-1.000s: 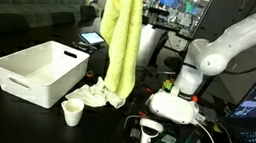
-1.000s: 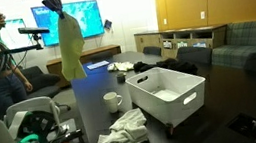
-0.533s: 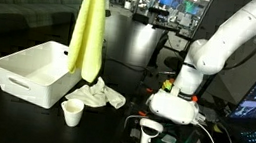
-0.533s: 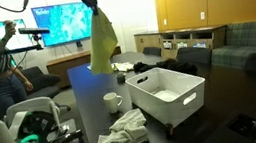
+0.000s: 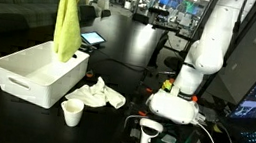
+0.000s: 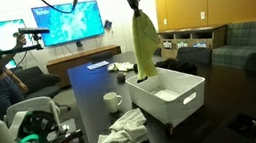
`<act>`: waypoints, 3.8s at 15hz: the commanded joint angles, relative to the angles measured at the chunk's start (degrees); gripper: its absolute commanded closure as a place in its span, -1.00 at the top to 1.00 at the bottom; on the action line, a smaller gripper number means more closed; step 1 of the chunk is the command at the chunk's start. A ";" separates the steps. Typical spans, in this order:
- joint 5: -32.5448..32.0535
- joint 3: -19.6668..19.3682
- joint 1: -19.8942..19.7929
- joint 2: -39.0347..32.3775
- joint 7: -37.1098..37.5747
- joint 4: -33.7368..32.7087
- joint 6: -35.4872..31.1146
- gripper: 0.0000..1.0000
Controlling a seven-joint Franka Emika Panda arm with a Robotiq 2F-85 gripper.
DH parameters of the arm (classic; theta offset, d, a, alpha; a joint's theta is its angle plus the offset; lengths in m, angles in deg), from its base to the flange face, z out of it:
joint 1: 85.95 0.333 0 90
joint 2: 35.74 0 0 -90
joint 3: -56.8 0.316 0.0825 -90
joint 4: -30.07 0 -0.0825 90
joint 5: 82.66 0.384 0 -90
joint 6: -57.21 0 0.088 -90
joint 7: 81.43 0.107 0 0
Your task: Put the towels in the basket and the tape and marker in the mug
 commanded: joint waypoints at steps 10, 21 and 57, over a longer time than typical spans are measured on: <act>0.52 -7.15 3.06 -34.37 -11.96 -36.31 7.93 -0.39; -1.08 -4.09 2.02 -33.53 -29.52 -34.51 18.67 0.97; -9.19 -10.16 -2.18 -25.71 -55.56 23.70 -26.51 1.00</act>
